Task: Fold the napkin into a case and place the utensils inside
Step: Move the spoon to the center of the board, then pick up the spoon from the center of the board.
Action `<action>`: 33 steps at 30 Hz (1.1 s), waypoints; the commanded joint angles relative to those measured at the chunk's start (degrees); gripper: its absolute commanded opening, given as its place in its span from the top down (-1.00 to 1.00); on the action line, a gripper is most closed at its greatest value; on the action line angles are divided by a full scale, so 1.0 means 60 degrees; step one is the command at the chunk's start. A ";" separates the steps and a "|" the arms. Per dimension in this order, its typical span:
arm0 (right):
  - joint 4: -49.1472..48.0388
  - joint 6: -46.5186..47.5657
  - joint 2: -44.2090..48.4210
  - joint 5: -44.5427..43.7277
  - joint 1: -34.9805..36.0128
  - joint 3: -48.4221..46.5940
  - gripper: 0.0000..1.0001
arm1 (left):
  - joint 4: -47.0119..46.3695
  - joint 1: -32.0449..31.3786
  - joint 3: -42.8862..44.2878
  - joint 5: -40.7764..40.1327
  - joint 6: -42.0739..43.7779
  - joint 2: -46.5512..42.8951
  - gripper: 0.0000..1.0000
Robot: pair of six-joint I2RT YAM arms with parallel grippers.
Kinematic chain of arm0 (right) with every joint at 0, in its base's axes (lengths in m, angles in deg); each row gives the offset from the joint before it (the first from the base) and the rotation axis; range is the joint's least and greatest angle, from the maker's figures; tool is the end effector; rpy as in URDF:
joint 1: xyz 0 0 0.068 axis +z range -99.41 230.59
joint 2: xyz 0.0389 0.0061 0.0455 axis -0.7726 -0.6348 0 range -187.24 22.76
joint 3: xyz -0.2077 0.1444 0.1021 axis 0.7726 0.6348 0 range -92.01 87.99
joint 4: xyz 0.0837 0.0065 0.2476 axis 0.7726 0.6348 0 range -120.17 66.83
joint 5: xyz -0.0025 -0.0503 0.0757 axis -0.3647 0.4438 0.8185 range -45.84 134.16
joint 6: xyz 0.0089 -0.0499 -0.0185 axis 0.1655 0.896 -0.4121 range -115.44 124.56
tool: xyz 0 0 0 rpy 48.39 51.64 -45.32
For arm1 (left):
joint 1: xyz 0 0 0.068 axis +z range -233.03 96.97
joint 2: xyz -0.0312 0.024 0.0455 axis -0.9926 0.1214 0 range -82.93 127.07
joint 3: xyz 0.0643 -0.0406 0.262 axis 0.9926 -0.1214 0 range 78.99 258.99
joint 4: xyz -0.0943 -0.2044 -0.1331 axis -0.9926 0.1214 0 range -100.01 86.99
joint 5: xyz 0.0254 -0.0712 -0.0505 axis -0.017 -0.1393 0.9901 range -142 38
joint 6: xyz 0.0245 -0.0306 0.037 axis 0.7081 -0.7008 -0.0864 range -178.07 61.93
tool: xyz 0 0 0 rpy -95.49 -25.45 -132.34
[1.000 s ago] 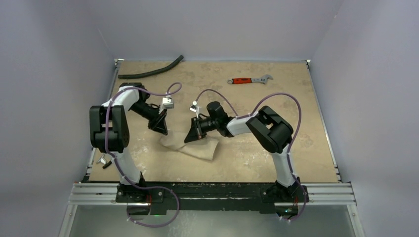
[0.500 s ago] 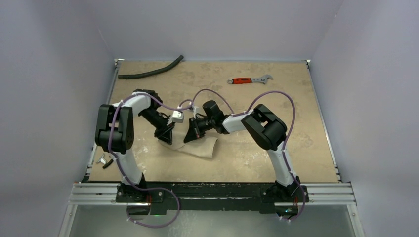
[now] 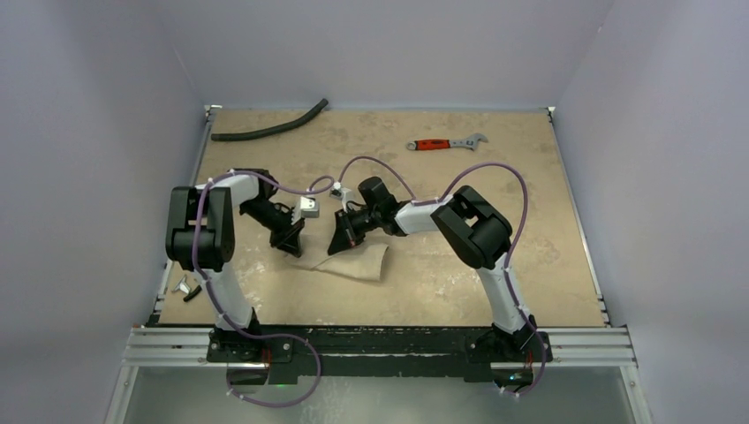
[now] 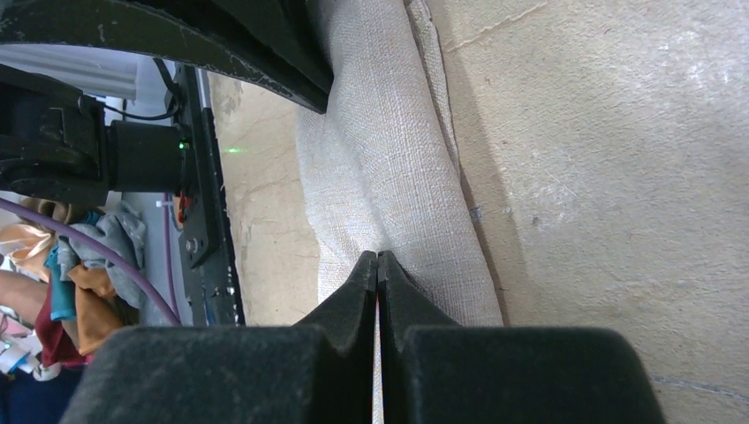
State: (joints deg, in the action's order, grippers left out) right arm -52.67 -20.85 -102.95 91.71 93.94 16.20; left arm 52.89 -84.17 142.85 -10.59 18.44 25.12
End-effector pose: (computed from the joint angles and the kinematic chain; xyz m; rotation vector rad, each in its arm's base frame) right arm 0.3095 0.3284 0.1141 -0.9065 2.1514 1.5420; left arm 0.2893 -0.0292 0.1404 1.5902 2.2228 -1.0667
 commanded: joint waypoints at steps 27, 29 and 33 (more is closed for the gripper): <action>0.6130 -0.1543 0.6327 -1.0701 -0.3500 0.1784 -0.96 | 0.0472 0.0609 0.3616 -0.1090 -0.3872 -0.2234 -0.96; 0.6383 -0.1756 0.6196 -1.0481 -0.4198 0.2206 -0.89 | 0.0200 0.0834 0.3688 -0.1076 -0.4178 -0.2143 -0.97; 0.5908 -0.1894 0.6632 -1.0164 -0.5428 0.3473 -0.76 | -0.0640 0.1738 0.4058 -0.0643 -0.5230 -0.1939 -0.97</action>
State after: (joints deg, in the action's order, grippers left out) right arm -19.89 -28.39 -65.79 34.36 68.02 31.17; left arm 53.34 -78.80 163.22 -16.25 -5.82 12.38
